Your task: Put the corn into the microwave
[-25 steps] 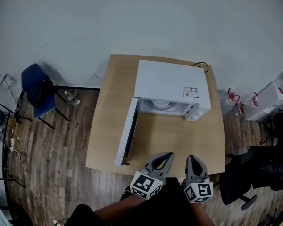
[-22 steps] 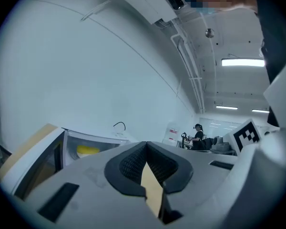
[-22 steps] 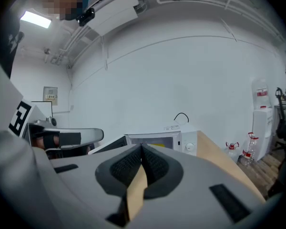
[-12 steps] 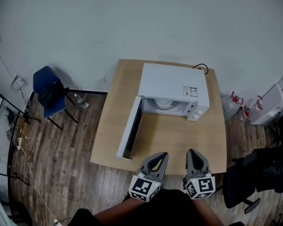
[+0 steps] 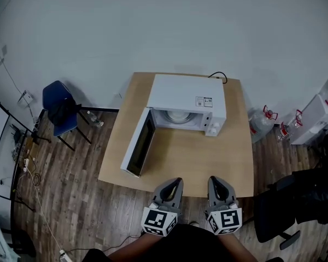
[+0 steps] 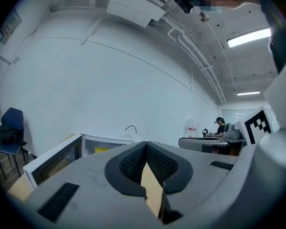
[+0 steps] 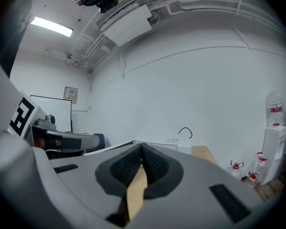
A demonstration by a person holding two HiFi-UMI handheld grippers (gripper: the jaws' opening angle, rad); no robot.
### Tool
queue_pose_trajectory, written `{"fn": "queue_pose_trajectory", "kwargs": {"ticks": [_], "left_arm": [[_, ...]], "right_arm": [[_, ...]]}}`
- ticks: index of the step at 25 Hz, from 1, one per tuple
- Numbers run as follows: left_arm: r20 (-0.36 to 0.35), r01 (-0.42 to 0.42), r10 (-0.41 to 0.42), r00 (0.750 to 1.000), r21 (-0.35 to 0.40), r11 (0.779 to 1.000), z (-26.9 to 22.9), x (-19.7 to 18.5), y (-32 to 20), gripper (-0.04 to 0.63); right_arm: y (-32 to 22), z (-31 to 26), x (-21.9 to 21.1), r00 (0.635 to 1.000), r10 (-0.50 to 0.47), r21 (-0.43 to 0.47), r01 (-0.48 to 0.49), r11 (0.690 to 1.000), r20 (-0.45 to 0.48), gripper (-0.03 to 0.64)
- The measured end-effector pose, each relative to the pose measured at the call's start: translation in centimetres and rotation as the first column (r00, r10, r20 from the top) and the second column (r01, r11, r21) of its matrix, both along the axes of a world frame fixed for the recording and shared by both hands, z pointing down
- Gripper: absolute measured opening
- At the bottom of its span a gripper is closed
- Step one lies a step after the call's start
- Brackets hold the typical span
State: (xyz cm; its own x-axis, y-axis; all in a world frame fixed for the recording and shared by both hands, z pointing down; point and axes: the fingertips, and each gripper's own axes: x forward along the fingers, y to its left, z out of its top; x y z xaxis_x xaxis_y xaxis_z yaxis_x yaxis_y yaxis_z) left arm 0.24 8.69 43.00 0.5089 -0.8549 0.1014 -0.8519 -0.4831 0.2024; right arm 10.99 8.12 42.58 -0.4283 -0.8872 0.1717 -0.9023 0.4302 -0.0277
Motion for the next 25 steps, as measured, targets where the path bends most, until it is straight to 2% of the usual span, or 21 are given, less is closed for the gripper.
{"fn": "queue_pose_trajectory", "kwargs": {"ticks": [3,6,12,18,25], "left_arm": [[-0.017,0.048,-0.047,0.999,0.01,0.999,-0.5,1.0,1.3,0.014],[-0.027,0.08,-0.08,0.996,0.019,0.997,-0.7,1.9,3.4,0.014],[0.007,0.168,-0.168,0.986,0.012,0.986,-0.1,3.2,6.8,0.014],[0.002,0.19,-0.19,0.982,0.029,0.981,-0.1,3.8,8.0,0.014],[0.002,0.169,-0.17,0.986,0.035,0.985,-0.6,4.9,8.4,0.014]], "right_arm": [[1.4,-0.2,2.0,1.0,0.005,-0.004,-0.005,1.0,-0.011,0.06],[3.3,0.1,3.3,0.999,-0.03,-0.002,0.029,1.0,-0.022,0.06],[6.6,0.2,4.2,0.995,-0.102,0.015,0.102,0.995,-0.021,0.06],[7.3,-0.4,5.5,0.993,-0.109,0.041,0.111,0.993,-0.037,0.06],[7.3,-1.2,6.8,0.995,-0.097,0.062,0.099,0.993,-0.031,0.06]]}}
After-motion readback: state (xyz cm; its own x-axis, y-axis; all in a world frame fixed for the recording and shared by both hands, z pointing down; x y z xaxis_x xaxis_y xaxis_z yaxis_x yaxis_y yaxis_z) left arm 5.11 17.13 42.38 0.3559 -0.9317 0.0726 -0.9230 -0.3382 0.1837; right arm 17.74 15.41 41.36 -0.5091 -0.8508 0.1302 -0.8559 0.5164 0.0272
